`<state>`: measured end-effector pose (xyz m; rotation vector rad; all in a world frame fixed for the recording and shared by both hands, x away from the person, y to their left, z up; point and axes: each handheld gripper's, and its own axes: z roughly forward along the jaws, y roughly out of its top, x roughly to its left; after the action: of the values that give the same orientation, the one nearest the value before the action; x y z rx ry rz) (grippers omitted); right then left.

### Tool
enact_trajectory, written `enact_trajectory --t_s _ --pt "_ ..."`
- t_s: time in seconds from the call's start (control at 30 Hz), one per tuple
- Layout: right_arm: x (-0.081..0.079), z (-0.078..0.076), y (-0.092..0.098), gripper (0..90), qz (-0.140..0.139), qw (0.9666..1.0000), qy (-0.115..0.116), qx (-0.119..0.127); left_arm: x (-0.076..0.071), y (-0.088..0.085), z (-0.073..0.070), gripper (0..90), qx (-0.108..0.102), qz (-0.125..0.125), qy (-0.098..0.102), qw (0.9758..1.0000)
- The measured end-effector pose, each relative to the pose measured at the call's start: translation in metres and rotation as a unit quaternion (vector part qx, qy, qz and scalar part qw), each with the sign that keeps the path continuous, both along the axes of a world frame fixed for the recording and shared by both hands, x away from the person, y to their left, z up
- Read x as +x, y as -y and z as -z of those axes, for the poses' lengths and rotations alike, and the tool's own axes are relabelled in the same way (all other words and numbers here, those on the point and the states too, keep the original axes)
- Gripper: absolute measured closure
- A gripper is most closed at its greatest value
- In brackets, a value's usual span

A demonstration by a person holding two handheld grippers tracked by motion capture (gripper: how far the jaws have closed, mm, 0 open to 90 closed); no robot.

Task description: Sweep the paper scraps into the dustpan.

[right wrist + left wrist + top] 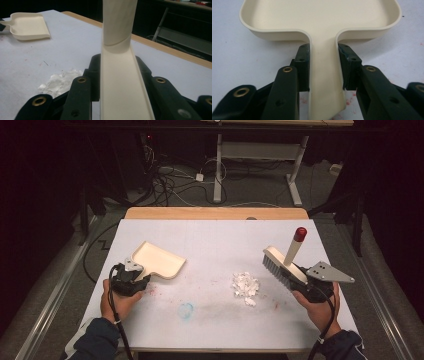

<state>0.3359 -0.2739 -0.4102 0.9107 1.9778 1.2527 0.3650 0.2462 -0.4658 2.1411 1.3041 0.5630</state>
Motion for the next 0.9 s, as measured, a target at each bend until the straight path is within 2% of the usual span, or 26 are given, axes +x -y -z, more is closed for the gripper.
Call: enact_trajectory --t_s 0.2,0.3,0.43,0.63,0.8,0.9 --pt "0.001 0.001 0.003 67.4 0.005 1.0 -0.002 0.0 -0.003 0.004 -0.006 63.9 0.006 0.015 0.01 0.9998" --pt "0.002 0.002 0.003 67.4 0.006 1.0 -0.005 0.0 -0.007 0.006 -0.009 63.9 0.025 0.031 0.027 0.9989" --pt "0.003 0.004 0.002 67.4 0.004 1.0 -0.007 -0.005 -0.012 0.007 -0.014 64.0 0.023 0.049 0.036 0.9979" --pt "0.006 0.009 0.002 67.4 0.013 0.9998 -0.011 -0.008 -0.02 0.01 -0.019 64.0 0.011 0.073 0.035 0.9967" --pt "0.012 0.019 0.002 67.4 0.024 0.9995 -0.014 -0.012 -0.027 0.016 -0.02 63.9 0.012 0.099 0.031 0.9945" --pt "0.015 0.025 0.0 67.4 0.036 0.9992 -0.018 0.001 -0.032 0.02 -0.021 64.0 0.013 0.117 0.029 0.9926"
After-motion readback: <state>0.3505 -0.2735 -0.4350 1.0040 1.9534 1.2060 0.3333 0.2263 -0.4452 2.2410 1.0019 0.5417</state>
